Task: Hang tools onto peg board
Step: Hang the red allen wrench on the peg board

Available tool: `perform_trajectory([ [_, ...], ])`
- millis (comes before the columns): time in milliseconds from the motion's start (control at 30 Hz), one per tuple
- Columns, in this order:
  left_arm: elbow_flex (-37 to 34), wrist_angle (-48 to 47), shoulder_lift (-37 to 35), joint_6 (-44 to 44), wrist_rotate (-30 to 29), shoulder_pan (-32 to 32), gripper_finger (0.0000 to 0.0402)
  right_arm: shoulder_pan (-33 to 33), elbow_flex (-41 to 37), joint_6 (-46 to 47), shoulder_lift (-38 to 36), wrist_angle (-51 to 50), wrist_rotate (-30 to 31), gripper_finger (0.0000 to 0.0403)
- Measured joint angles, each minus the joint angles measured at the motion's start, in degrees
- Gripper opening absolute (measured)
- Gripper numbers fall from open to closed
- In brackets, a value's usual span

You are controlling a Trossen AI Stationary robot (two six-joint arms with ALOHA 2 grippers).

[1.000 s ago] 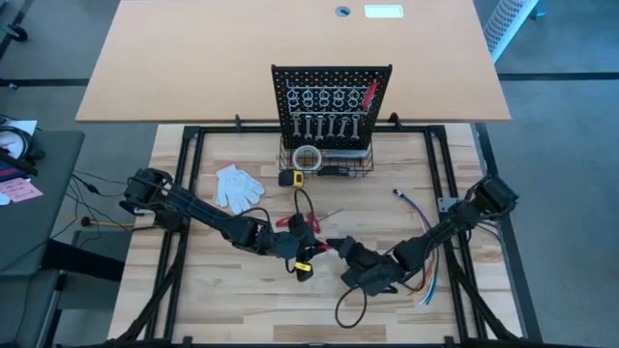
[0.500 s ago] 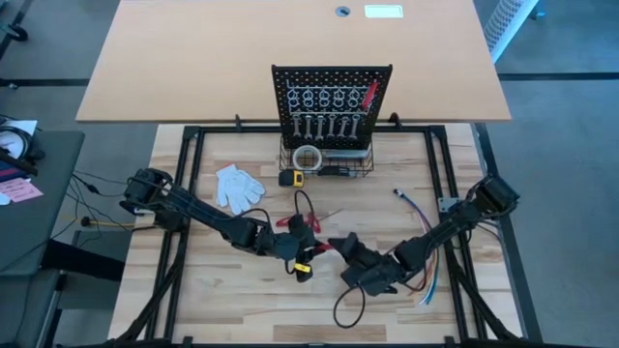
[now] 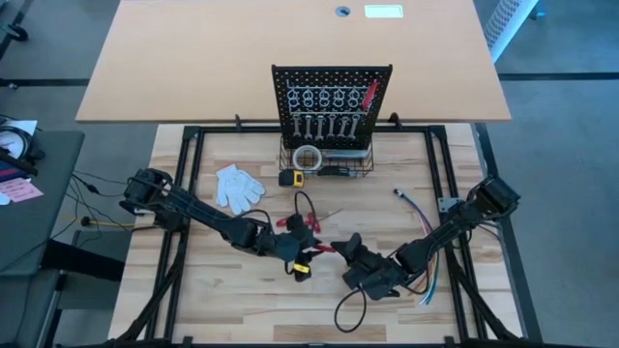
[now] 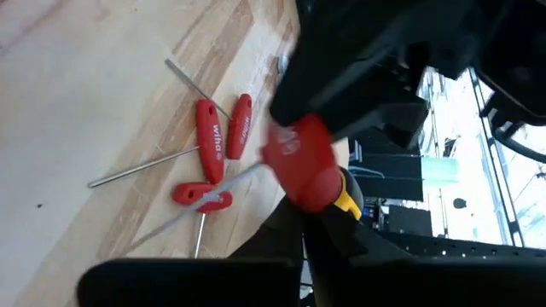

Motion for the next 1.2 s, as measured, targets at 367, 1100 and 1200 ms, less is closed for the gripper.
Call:
perform_trajectory([
  [367,0.0,-2.6,0.0,0.4,-1.2,0.0,0.0032,-0.4,0.0,10.8,-1.6,-3.9,-2.7,0.0048],
  [1100,0.0,-2.5,0.0,-2.0,-0.6,0.0,0.0041,-3.3,2.9,-6.7,-4.8,-8.4,-11.8,0.0226],
  [1200,0.0,-2.5,0.0,-2.1,-0.5,0.0,0.0041,-4.3,3.8,-13.2,-4.8,-8.2,-11.9,0.0226],
])
